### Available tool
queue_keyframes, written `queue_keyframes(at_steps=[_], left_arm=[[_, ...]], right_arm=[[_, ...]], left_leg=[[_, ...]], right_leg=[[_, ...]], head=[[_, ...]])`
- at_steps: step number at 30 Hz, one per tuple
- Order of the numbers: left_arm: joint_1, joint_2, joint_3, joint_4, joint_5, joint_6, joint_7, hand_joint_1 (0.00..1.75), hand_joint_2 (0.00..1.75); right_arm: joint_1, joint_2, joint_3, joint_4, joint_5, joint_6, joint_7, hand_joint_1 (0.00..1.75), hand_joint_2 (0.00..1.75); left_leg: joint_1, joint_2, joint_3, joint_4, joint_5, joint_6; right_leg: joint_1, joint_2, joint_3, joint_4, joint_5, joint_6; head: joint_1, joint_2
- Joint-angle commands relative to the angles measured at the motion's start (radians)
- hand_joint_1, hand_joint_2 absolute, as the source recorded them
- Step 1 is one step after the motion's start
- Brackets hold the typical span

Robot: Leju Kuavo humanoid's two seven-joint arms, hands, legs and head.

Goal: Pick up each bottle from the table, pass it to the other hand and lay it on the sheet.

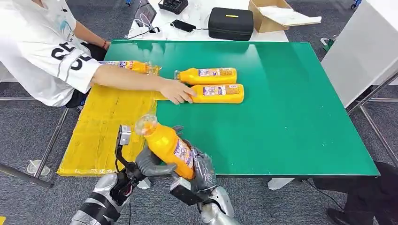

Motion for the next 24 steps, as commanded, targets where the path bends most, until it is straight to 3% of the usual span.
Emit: queue_keyframes(at_steps=[1,12,20,21,22,23,24], left_arm=[[-0.03,-0.031,-0.031,0.029,0.109,0.01,0.041,0.0,1.75],[-0.011,-0.079,0.0,-0.052,0.026,0.187,0.017,0.0,1.75],[-0.005,-0.083,0.002,-0.049,0.034,0.17,0.023,0.0,1.75],[0.0,-0.085,0.006,-0.048,0.04,0.164,0.024,0.02,1.75],[0.004,-0.087,0.006,-0.056,0.034,0.163,0.017,0.52,1.75],[0.011,-0.089,0.003,-0.069,0.027,0.162,0.012,1.75,1.75],[0.017,-0.09,-0.007,-0.088,0.004,0.172,0.007,1.75,1.75]], right_arm=[[-0.036,0.035,-0.102,0.122,0.194,0.001,0.05,1.75,1.75],[-0.026,0.035,-0.109,0.126,0.185,0.001,0.081,1.75,1.75],[-0.029,0.035,-0.113,0.126,0.187,0.001,0.086,1.75,1.75],[-0.024,0.035,-0.119,0.117,0.197,0.001,0.093,1.75,1.75],[-0.023,0.035,-0.12,0.115,0.192,0.001,0.092,1.75,1.75],[-0.021,0.035,-0.127,0.106,0.194,0.001,0.095,1.75,1.75],[-0.021,0.035,-0.124,0.103,0.186,0.001,0.095,1.75,1.75]], left_leg=[[0.0,-0.001,0.006,0.0,-0.002,0.001],[0.001,0.0,0.005,0.001,-0.003,0.001],[0.0,0.0,0.001,0.0,-0.001,0.001],[0.001,0.0,0.007,0.001,-0.003,0.001],[0.0,0.0,0.001,0.0,-0.001,0.001],[0.0,0.0,0.004,0.0,-0.002,0.001],[0.0,0.0,0.002,0.0,-0.001,0.001]], right_leg=[[0.001,-0.003,0.006,0.0,-0.002,-0.002],[0.001,-0.002,0.006,0.0,-0.003,-0.002],[0.0,-0.001,0.002,0.0,-0.001,-0.001],[0.002,-0.002,0.007,0.0,-0.003,-0.002],[0.0,-0.001,0.002,0.0,-0.001,-0.001],[0.001,-0.002,0.005,0.0,-0.002,-0.002],[0.001,-0.001,0.002,0.0,-0.001,-0.001]], head=[[0.0,0.0],[0.0,0.0],[0.0,0.0],[0.0,0.0],[0.0,0.0],[0.0,0.0],[0.0,0.0]])
